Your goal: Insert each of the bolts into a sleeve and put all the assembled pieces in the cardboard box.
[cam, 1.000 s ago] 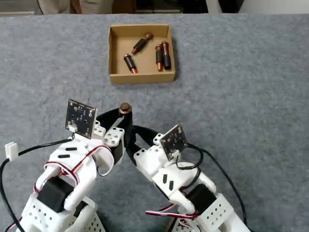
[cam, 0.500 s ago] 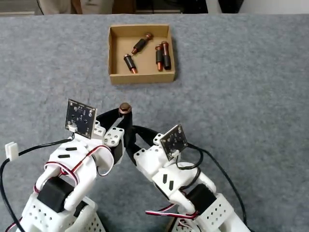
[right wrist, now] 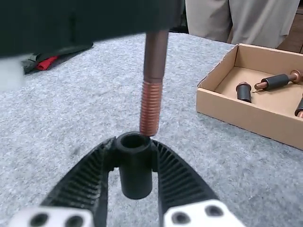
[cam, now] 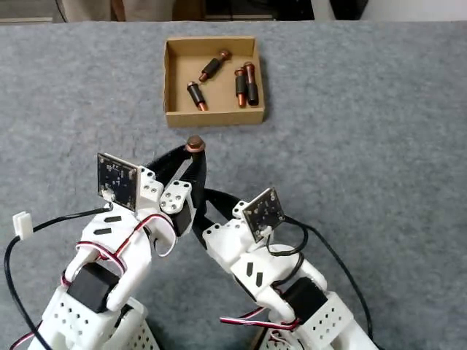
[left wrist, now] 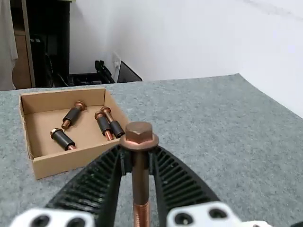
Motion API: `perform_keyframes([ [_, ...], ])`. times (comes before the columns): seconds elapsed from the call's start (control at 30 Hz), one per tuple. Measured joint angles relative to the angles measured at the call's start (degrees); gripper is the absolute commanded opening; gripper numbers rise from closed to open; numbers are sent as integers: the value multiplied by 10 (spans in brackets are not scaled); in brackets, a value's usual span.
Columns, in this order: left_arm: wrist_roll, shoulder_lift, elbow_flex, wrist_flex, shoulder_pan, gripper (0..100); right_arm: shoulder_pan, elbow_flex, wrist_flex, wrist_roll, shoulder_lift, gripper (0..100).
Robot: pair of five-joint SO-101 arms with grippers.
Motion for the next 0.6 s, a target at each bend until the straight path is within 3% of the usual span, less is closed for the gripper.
perform_keyframes([
  [0.4,-1,0,10,-3,-2,19,0,0,0,0,0,1],
  [0.6,16,0,-52,113,-2,19,-2,0,0,0,0,1],
])
